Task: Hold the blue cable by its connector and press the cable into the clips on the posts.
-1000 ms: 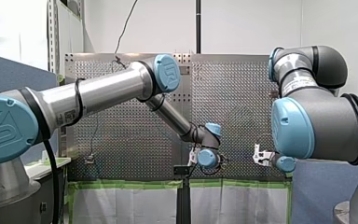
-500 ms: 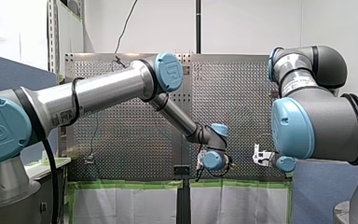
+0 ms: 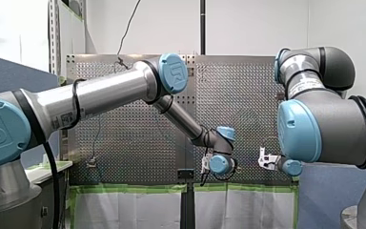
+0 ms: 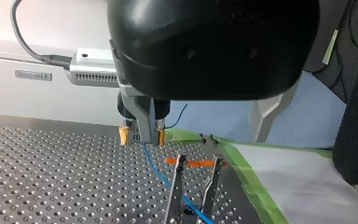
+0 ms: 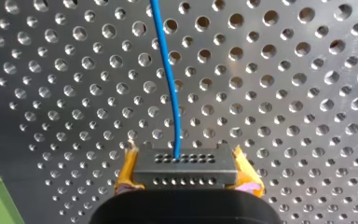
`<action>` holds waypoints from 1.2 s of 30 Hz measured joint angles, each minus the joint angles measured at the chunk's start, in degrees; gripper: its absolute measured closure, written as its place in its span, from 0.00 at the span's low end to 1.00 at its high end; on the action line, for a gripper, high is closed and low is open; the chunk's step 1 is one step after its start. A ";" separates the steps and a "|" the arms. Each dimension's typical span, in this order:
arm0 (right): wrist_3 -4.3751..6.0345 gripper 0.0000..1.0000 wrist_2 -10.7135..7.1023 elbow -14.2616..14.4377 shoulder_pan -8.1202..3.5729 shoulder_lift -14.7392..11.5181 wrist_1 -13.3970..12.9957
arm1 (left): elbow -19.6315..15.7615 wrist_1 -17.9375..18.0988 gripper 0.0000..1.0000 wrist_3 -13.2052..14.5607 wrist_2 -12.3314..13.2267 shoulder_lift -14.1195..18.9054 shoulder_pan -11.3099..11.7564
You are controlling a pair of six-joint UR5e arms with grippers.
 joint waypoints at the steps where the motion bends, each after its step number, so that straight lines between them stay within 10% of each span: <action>1: 0.00 1.00 -0.06 0.00 0.02 0.01 0.01 | 0.00 -0.01 0.00 -0.02 -0.01 -0.01 0.00; 36: 0.43 1.00 -1.06 0.00 0.23 0.05 0.09 | -1.54 -2.49 0.00 -2.69 -4.06 -0.01 -0.98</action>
